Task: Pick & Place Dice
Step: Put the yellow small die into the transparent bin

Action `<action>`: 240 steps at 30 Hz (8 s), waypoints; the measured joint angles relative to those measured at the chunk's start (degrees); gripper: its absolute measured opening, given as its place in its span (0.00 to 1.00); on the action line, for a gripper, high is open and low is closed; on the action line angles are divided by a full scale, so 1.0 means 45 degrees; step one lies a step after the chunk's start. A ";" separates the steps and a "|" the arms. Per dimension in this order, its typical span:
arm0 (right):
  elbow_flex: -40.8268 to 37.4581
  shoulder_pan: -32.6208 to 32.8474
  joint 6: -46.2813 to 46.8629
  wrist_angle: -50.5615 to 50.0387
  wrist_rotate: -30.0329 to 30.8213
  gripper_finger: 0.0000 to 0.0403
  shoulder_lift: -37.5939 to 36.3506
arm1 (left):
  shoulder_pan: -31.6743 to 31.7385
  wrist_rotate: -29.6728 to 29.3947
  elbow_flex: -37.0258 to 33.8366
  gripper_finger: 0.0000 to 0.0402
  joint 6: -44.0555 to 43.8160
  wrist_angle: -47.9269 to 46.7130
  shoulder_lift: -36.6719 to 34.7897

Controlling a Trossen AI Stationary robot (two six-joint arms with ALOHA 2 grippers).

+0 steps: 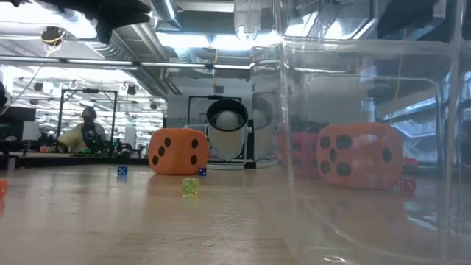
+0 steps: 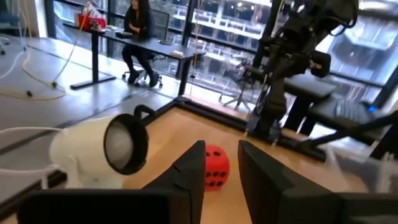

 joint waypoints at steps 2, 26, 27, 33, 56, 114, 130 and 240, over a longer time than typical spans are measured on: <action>-0.0361 -0.0281 0.0115 -0.0175 -0.0935 0.38 -0.0010 | 0.0002 -0.0010 0.0004 0.23 -0.0014 -0.0336 0.0086; -0.4326 -0.2454 -0.8758 0.4443 -0.4620 0.38 0.2893 | -0.0003 0.0057 -0.0001 0.23 -0.1629 -0.0747 0.0320; -0.4326 -0.2549 -0.8709 0.4567 -0.4721 0.39 0.3134 | -0.0003 0.0061 -0.0001 0.23 -0.1746 -0.0745 0.0320; -0.4326 -0.2747 -0.7882 0.4792 -0.4820 0.50 0.4286 | -0.0003 0.0061 -0.0001 0.23 -0.1791 -0.0749 0.0320; -0.4326 -0.3779 -0.9555 0.6426 -0.5252 0.51 0.7813 | -0.0003 0.0075 -0.0001 0.24 -0.1645 -0.0758 0.0315; -0.4394 -0.5540 -0.6712 0.4626 -0.7458 0.12 0.7731 | -0.0003 -0.0017 -0.0001 0.24 -0.1449 -0.0744 0.0315; -0.4350 -0.5510 -0.1332 0.6112 -0.8807 0.12 0.2602 | -0.0003 0.0372 -0.0006 0.23 -0.3851 -0.0681 0.0315; 0.4155 0.5335 0.6944 0.1827 -0.4849 0.68 1.1652 | -0.0003 0.2965 -0.0001 0.16 -0.4982 0.1136 0.0840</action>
